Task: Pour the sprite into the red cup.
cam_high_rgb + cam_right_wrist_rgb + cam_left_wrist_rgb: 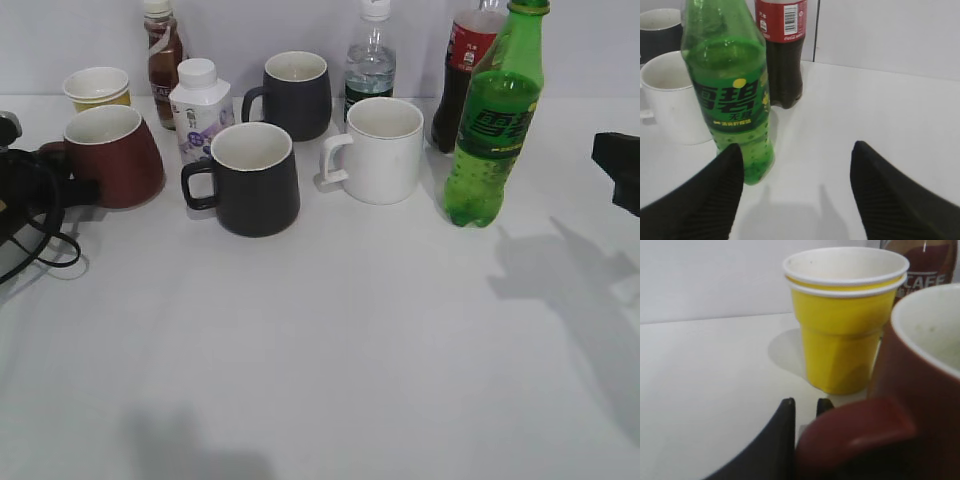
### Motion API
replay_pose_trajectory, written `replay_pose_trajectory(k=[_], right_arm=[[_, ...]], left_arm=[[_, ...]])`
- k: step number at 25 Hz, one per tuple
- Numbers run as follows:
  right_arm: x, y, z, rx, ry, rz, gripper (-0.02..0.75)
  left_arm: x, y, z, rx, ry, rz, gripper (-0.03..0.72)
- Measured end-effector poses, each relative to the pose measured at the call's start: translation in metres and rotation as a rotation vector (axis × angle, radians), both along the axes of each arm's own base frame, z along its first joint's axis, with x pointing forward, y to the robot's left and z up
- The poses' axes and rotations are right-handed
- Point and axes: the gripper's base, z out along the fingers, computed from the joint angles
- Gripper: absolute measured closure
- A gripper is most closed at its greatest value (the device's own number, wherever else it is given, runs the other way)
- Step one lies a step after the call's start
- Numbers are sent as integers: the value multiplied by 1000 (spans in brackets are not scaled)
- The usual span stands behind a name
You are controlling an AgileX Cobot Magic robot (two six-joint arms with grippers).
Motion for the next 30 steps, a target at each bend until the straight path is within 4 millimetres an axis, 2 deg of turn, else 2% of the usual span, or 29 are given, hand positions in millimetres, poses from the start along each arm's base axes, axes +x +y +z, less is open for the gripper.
replay_pose_trajectory(k=[5,11,14,20,26,30], right_arm=[[-1,4,0,-17,0,52,223],[9,17,-15,15,25,168,107],[22,24,-31,41,33,211,94],[61,32,-63,11,104,219,95],[88,40,-78,55,56,230,105],[101,43,-90,66,61,233,120]], left_arm=[[-4,-1,0,3,-23,-15,591],[-35,0,15,6,-38,-22,603],[-51,1,31,5,-65,-22,603],[-82,2,54,3,-107,-26,603],[-110,0,60,14,-99,-59,605],[-118,-3,65,30,-89,-100,605]])
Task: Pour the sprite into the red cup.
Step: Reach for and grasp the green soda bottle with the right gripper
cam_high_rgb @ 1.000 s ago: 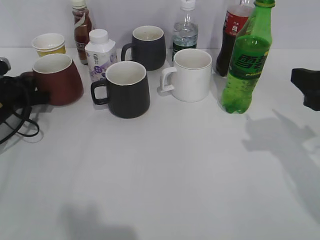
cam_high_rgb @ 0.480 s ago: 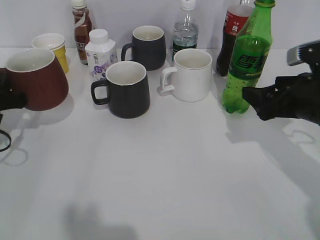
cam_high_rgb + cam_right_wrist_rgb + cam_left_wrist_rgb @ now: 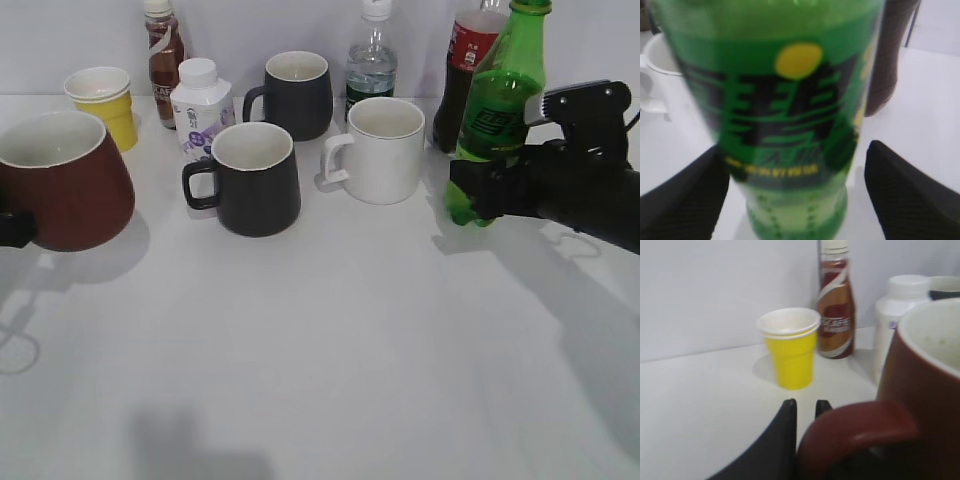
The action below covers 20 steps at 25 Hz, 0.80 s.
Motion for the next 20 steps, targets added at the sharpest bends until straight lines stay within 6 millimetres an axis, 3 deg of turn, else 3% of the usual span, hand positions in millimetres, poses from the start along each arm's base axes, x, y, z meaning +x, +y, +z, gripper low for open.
replay_pose_trajectory(k=[12,20], right_arm=[[27,2,-4,-11,-61,-36,160],[30,2,-3,-6,-70,-44,323]], left_arm=[[-9,-23,-4,33,64,-219,605],[-18,-50,-6,51,89,-346,605]])
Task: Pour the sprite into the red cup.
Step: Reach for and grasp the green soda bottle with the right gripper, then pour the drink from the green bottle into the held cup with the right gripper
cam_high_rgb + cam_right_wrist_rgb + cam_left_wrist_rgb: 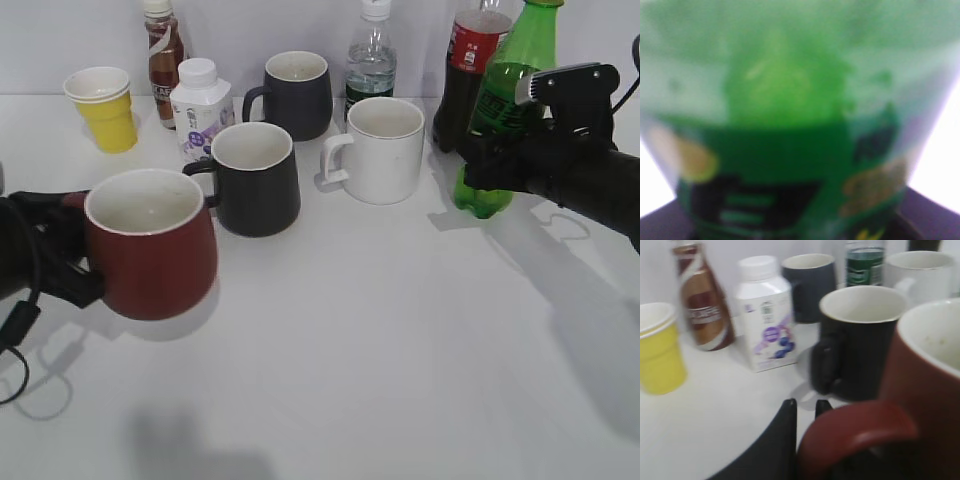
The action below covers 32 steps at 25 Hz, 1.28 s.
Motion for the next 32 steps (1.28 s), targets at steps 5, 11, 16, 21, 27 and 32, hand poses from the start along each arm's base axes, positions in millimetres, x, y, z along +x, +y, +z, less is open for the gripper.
replay_pose_trajectory(k=[5,11,16,21,27,32], right_arm=[[0,0,0,-12,-6,4,323],[-8,5,20,-132,-61,115,323],[-17,10,62,-206,-223,204,323],[-13,16,92,-264,-346,275,323],[-7,23,107,-326,-426,342,323],[-12,29,105,-413,-468,466,323]], left_arm=[[-5,-12,0,4,-1,-62,606],[-12,-25,-1,16,-5,-145,606],[-13,-27,0,18,-5,-159,606],[-3,-36,8,9,-10,-213,606],[16,-52,18,13,-26,-297,606],[27,-79,17,77,-17,-409,606]])
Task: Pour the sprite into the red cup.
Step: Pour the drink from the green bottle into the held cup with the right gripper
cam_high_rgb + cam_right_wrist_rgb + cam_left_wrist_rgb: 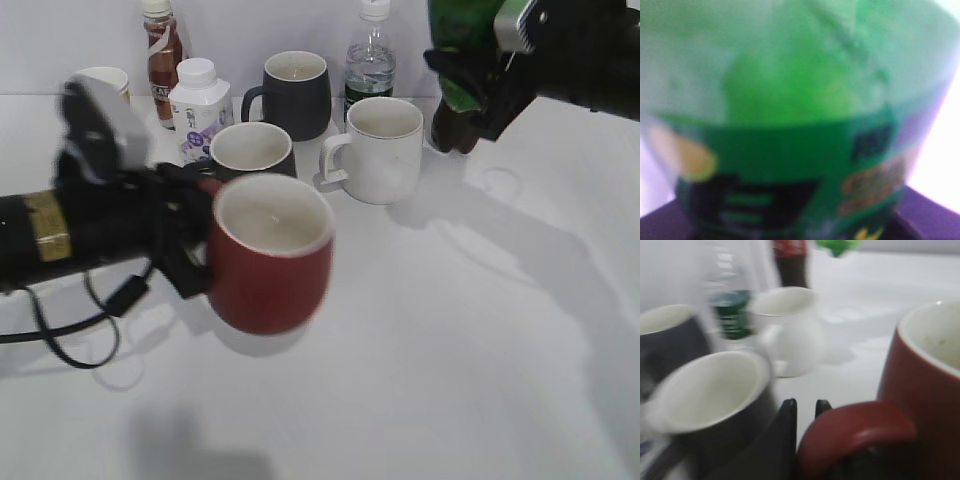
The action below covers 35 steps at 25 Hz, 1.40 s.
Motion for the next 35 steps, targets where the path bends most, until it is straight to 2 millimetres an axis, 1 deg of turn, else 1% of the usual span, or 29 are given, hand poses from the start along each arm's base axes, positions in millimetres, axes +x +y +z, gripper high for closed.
replay_pose_trajectory(k=[2,5,12,17,19,25,32,35], right_arm=[[-3,2,-2,-44,-13,44,323],[-6,5,-5,-120,-43,97,323],[-12,8,-11,-338,-199,213,323],[-13,8,-12,-457,-320,256,323],[-13,8,-13,-487,-351,264,323],[-13,8,-13,-538,-410,276,323],[-13,8,-13,-570,-443,283,323],[-13,8,-13,-587,-463,287,323]], left_arm=[[2,-11,-4,22,0,-48,606],[5,-20,-7,28,-1,-77,606],[8,-23,-11,30,14,-78,606],[1,-32,-13,38,17,-116,606],[0,-34,-12,36,16,-124,606],[7,-39,-4,-3,29,-109,606],[-2,-51,-5,14,40,-146,606],[-2,-53,-4,12,36,-154,606]])
